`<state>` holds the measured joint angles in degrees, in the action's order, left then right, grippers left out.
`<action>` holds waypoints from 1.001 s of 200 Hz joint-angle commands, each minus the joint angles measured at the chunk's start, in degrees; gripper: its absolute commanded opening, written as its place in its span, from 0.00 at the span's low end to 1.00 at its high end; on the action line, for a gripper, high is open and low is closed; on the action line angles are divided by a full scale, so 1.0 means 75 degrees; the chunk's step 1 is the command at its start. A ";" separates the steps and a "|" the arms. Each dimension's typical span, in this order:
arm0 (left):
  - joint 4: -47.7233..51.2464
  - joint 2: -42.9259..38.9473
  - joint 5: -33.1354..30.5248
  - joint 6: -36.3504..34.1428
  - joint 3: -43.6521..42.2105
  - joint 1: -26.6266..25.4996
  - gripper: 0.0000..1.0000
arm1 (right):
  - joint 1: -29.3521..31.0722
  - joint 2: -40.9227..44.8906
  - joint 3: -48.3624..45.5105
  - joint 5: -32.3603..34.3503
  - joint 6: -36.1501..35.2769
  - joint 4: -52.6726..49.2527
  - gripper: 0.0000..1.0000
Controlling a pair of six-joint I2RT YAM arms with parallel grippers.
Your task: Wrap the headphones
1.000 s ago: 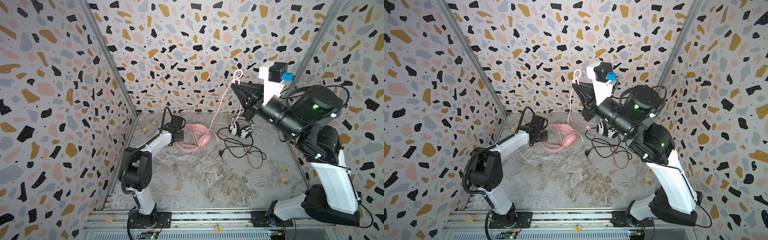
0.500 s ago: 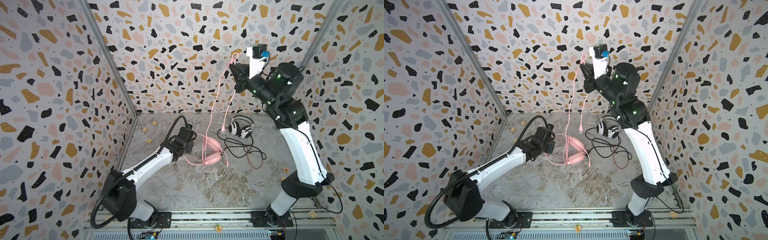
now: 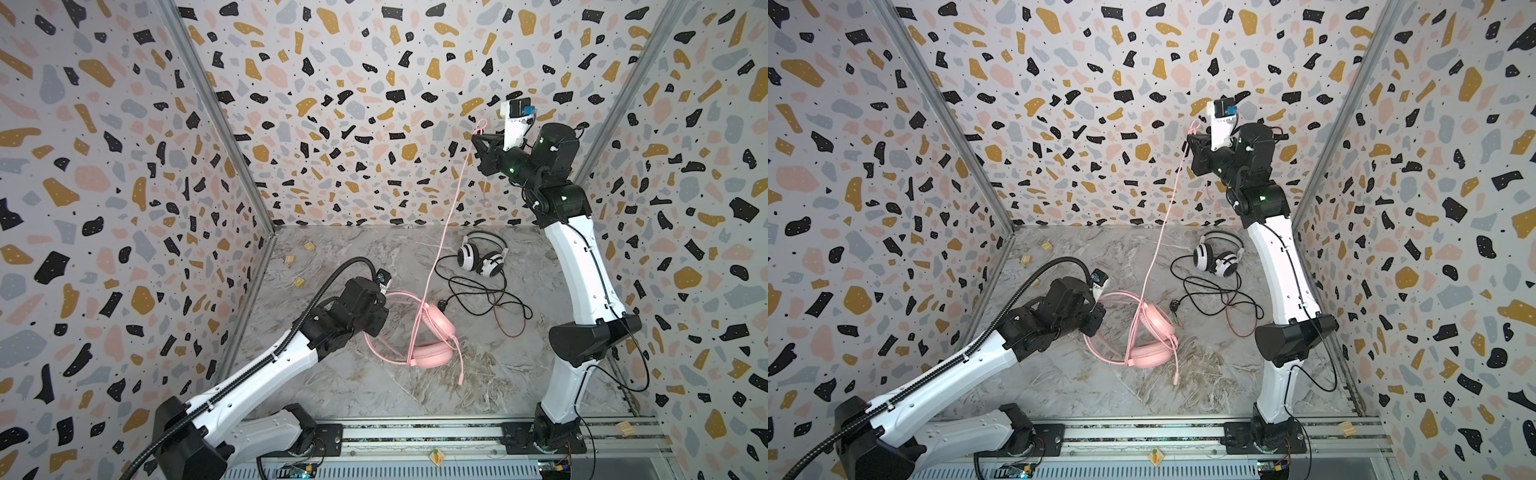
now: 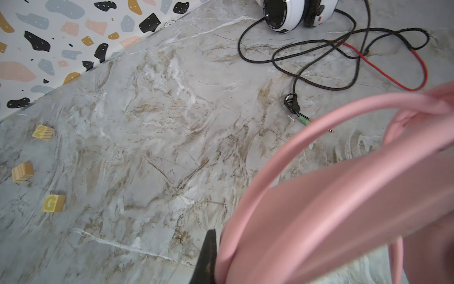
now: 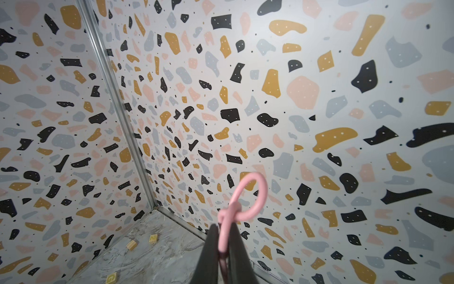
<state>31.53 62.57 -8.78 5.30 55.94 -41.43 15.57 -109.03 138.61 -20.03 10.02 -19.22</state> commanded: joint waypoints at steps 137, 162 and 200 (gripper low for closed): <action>-0.0404 -0.1316 0.3175 0.0417 0.2280 -0.0042 0.00 | -0.1484 0.1267 -0.5933 -0.0916 0.1568 0.3472 0.02; -0.0393 -0.1131 0.3206 0.0637 0.3072 -0.0042 0.00 | -0.1584 0.1394 -0.6735 -0.1048 0.1571 0.3749 0.02; -0.0877 -0.0757 0.2719 0.1006 0.3915 -0.0042 0.00 | -0.1147 0.1974 -0.7933 -0.1042 0.1256 0.4050 0.02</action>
<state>34.92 57.34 9.08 8.93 79.33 -41.28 5.39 -97.76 83.44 -31.29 20.75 6.59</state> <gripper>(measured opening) 0.072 0.087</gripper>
